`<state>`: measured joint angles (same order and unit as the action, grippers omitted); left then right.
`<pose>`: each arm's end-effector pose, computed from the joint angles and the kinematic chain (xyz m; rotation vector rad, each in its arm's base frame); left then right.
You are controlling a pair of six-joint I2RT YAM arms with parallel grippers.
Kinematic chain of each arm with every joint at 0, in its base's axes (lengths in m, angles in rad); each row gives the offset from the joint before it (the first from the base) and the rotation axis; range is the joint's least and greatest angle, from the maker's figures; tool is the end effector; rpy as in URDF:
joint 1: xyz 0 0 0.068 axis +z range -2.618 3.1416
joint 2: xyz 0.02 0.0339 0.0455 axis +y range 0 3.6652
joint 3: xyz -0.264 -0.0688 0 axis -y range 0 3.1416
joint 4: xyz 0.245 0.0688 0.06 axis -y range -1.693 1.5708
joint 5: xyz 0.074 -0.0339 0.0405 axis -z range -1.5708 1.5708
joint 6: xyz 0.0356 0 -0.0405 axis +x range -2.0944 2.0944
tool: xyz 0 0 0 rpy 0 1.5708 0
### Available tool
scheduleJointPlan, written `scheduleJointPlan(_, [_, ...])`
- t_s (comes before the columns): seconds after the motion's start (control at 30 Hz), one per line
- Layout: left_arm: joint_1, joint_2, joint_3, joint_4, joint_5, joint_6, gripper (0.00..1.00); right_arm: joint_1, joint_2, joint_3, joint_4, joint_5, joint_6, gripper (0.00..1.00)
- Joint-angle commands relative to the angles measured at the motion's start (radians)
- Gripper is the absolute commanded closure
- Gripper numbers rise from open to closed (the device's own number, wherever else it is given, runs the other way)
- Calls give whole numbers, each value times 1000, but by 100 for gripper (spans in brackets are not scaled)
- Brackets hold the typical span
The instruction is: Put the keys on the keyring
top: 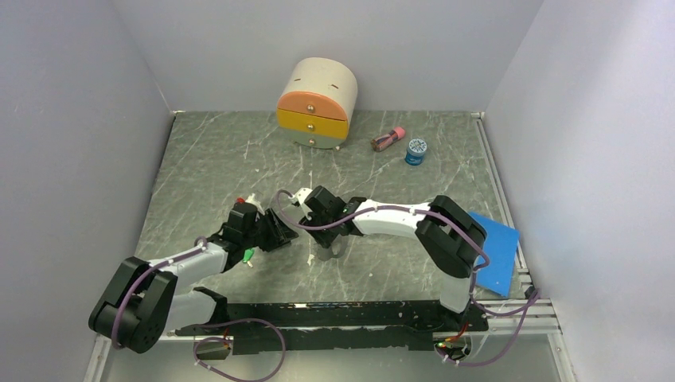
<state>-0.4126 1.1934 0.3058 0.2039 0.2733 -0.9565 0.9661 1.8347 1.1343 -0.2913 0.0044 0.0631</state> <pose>0.1866 -0.0922 0.1384 -0.5007 2.3876 -0.9907 0.2132 0.3083 0.1646 -1.1372 2.3491 0.3777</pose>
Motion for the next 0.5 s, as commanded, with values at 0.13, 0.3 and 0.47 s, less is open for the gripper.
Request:
scheduleJointPlan(0.13, [5, -1, -8, 22, 11, 8, 54, 8, 35, 43, 27, 27, -17, 64])
scheduleJointPlan(0.3, [5, -4, -17, 29, 13, 3, 54, 8, 28, 39, 32, 56, -5, 80])
scheduleJointPlan(0.47, [5, -3, -17, 27, 14, 6, 54, 8, 5, 34, 42, 66, -1, 97])
